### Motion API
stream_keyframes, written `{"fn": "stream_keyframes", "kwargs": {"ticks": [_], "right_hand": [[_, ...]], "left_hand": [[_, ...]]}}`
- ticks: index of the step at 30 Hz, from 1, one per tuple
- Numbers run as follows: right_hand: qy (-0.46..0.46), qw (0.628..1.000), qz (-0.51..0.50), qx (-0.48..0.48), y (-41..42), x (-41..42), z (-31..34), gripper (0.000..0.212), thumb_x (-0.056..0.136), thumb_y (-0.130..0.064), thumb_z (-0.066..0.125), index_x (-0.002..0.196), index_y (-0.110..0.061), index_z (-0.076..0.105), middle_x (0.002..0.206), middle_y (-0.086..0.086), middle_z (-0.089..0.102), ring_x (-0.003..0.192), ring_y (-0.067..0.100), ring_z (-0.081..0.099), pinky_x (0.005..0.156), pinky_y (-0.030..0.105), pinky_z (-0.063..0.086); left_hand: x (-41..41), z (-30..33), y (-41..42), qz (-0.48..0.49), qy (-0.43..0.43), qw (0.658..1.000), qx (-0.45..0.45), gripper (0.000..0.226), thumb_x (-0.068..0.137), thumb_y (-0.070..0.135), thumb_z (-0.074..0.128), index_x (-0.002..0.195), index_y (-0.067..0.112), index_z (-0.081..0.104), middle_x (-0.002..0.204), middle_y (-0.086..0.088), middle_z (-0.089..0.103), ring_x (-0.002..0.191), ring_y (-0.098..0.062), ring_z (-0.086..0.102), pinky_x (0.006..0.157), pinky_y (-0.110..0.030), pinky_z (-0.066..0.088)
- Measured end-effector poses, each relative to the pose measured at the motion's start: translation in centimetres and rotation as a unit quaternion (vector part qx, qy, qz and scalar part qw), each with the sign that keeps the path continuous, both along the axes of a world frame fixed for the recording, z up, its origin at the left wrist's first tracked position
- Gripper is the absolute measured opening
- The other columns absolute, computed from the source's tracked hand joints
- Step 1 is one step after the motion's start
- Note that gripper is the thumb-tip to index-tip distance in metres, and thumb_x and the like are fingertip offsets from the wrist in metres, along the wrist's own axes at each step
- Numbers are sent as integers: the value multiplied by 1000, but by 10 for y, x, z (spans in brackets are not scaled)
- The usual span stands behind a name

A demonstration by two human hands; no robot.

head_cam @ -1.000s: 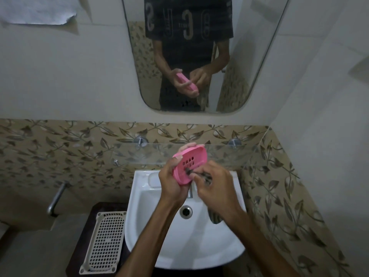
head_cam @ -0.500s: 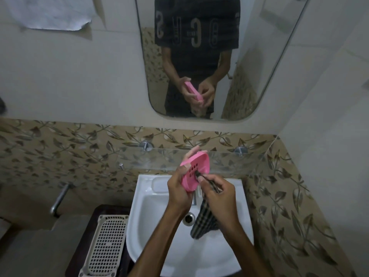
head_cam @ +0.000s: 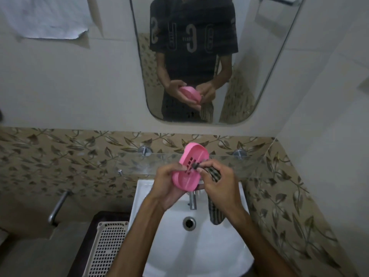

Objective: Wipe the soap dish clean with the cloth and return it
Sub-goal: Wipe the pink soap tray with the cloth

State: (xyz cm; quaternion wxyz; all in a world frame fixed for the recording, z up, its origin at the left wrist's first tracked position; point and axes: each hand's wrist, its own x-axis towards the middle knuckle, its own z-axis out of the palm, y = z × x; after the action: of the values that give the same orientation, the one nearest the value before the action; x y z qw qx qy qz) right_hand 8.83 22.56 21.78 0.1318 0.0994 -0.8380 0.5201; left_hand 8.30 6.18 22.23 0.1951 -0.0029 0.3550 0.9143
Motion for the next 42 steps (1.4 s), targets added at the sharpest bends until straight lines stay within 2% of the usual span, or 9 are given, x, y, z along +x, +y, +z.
{"fn": "stream_keyframes", "kwargs": {"ticks": [7,10,15,20,25,31,34,38,42], "right_hand": [[82,985,-44,143,-7,2,17,11,88,-22,79,98,-24,78,103,-1,60,88,10,59,73,24,55],[65,980,18,186,-16,20,12,8,89,-22,78,95,-18,77,95,-2,60,80,10,58,68,28,57],[87,982,-68,151,-16,9,15,8,84,-12,80,91,-12,77,98,2,64,81,12,62,68,14,49],[65,984,-27,166,-15,6,13,6,86,-15,80,91,-17,78,96,-1,63,82,12,62,70,28,58],[54,987,-62,136,-17,11,10,7,83,-16,82,87,-15,77,93,-2,63,80,10,61,69,22,55],[64,985,-111,119,-11,5,13,11,82,-15,84,91,-17,79,87,-4,61,73,6,55,66,9,44],[16,994,-58,96,-17,19,9,11,81,-18,85,89,-20,78,90,-5,64,79,5,62,71,21,54],[65,984,-114,118,-4,4,20,11,82,-16,84,91,-17,79,87,-3,61,76,10,59,68,24,55],[28,988,-102,108,-9,19,14,9,82,-19,84,83,-20,75,84,-5,61,72,7,57,64,24,52]], "left_hand": [[-6,-2,4,69,-25,996,47,53,64,8,55,111,-5,75,121,-28,62,99,-32,67,84,-38,58],[-8,1,4,65,8,997,49,67,68,11,45,129,-7,67,135,-34,62,119,-39,67,85,-39,62],[-13,9,9,71,58,996,-7,59,61,15,52,112,4,80,117,-22,75,108,-34,72,82,-37,62],[-10,6,10,76,63,995,-12,52,60,15,52,100,10,84,104,-11,80,93,-22,76,74,-31,62],[-16,9,18,86,46,995,-8,59,62,12,48,112,2,79,124,-28,70,111,-39,71,88,-43,63],[-12,11,22,81,38,996,21,60,61,11,49,113,-3,77,120,-28,70,107,-37,69,86,-41,62],[-12,16,22,83,44,996,-8,72,59,16,50,124,-8,67,127,-32,65,118,-46,64,96,-46,59],[-9,15,28,70,43,996,30,59,62,8,44,109,-1,79,116,-25,73,108,-37,67,80,-35,62],[-9,21,31,77,55,995,17,73,59,13,48,128,-9,63,127,-30,66,121,-45,63,98,-47,59]]}}
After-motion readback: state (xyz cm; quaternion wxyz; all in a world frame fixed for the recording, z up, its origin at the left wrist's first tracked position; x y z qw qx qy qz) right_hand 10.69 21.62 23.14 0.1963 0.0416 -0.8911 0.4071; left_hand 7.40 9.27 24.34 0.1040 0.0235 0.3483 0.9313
